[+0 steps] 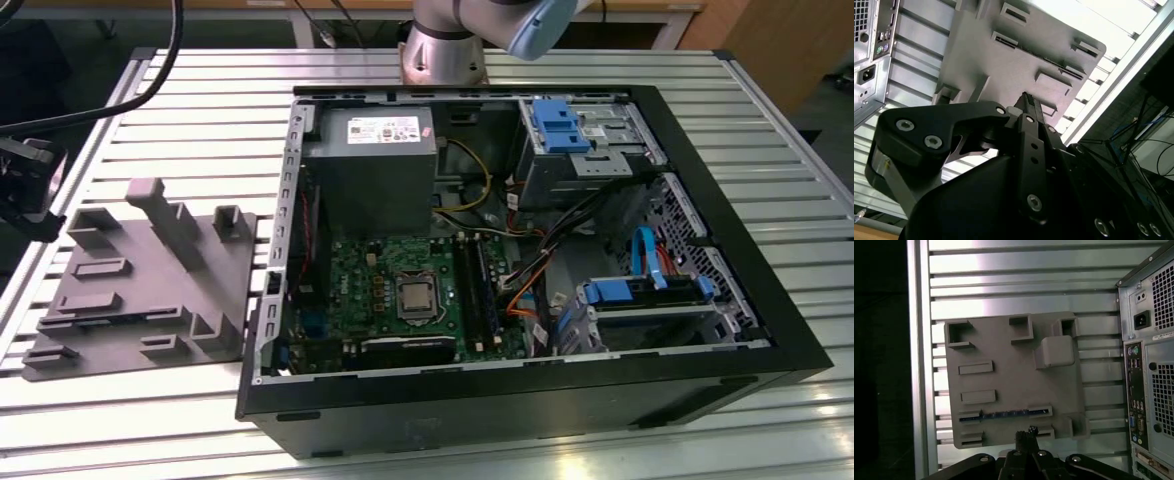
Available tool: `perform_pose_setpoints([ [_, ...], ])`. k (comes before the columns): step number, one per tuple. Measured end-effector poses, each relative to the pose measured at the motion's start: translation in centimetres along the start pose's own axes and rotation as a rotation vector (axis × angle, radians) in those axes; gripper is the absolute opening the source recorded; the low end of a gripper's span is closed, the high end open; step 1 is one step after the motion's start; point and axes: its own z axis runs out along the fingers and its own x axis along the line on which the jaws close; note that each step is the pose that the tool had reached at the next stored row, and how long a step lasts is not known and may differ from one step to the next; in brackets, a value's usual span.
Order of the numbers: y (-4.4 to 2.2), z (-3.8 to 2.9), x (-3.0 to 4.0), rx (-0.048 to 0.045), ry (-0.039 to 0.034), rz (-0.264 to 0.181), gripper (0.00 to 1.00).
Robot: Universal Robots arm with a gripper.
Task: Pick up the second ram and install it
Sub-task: 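Reach for the second ram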
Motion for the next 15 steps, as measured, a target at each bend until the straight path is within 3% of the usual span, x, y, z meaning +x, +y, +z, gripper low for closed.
perform_pose_setpoints([
  [15, -0.07, 0.85, 1.11, -0.0001, -0.0001, 0.0, 0.11],
])
